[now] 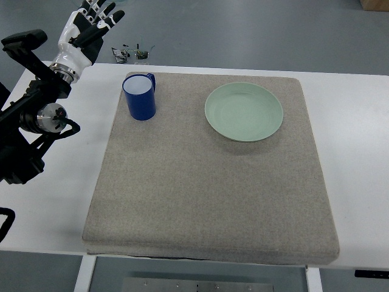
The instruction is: Place cup left of plate with left hand
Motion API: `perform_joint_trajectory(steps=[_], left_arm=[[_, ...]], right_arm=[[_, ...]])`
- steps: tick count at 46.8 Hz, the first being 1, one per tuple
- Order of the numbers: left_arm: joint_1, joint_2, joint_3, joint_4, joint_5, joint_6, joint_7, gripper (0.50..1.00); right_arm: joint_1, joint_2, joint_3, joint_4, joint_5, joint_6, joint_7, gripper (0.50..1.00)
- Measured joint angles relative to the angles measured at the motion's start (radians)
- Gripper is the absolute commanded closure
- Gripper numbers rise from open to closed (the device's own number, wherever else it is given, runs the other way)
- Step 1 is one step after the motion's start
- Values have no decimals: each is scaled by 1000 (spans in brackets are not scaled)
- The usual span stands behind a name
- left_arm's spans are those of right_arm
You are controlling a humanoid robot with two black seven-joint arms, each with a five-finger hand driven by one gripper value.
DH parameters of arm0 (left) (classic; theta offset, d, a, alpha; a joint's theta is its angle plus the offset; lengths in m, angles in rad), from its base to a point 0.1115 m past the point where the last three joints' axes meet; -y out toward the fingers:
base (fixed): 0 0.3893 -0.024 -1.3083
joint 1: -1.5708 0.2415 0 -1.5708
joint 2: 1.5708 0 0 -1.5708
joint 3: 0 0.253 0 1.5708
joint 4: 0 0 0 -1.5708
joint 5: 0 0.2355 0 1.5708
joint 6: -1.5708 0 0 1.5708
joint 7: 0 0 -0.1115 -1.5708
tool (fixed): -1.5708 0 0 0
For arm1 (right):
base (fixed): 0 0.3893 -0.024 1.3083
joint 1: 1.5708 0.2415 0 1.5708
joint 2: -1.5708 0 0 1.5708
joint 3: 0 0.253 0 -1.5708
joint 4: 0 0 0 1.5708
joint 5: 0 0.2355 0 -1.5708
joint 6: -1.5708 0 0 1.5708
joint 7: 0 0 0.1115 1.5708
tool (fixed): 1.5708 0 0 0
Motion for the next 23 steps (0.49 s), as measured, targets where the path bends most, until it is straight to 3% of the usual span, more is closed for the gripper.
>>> perform_joint_trajectory(steps=[12, 18, 23], left_arm=[[-75, -46, -6, 86, -213, 113, 66, 506], [-88, -61, -15, 133, -372, 115, 121, 506], [-91, -61, -16, 149, -468, 70, 165, 506]], right_arm=[[0, 0, 0, -1, 0, 0, 0, 566], [0, 0, 0, -1, 0, 0, 0, 566], [0, 0, 0, -1, 0, 0, 0, 566]])
